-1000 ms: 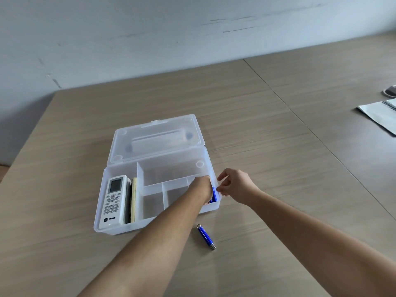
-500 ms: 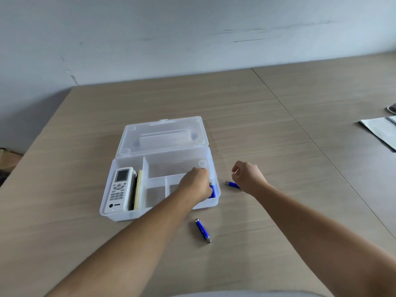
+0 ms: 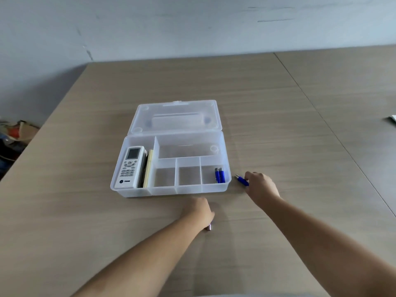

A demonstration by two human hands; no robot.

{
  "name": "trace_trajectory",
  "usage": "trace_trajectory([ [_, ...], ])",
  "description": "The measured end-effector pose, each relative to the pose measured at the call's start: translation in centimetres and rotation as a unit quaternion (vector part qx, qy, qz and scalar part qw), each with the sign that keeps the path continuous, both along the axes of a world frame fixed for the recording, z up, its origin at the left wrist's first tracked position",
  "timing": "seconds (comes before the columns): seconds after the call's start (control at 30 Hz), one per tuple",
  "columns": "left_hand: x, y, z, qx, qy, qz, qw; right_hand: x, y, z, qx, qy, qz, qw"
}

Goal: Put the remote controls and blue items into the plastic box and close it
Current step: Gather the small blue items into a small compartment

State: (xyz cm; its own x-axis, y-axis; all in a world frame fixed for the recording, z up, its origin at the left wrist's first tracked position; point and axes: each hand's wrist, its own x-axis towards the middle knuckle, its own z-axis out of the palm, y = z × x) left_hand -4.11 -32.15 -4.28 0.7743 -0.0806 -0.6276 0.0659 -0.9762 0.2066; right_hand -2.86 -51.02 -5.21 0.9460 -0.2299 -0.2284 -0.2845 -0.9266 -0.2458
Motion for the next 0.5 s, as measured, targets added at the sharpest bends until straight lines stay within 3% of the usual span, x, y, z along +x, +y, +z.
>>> trace_trajectory([
  [0.17, 0.8, 0.5, 3.0, -0.099, 0.177, 0.019, 0.979, 0.6, 0.1, 2.2, 0.167, -0.059, -0.072, 0.982],
  [0.23, 2.6, 0.9, 5.8, -0.149, 0.209, 0.012, 0.966, 1.4, 0.2, 4.4, 0.226, -0.093, -0.092, 0.965],
  [0.37, 6.7, 1.8, 10.9, -0.23, 0.101, 0.038, 0.967, 3.5, 1.5, 8.5, 0.284, -0.133, -0.078, 0.946],
  [0.5, 8.9, 2.7, 12.0, -0.245, -0.068, 0.041, 0.966, 4.7, 4.9, 9.9, 0.289, -0.057, 0.007, 0.956],
])
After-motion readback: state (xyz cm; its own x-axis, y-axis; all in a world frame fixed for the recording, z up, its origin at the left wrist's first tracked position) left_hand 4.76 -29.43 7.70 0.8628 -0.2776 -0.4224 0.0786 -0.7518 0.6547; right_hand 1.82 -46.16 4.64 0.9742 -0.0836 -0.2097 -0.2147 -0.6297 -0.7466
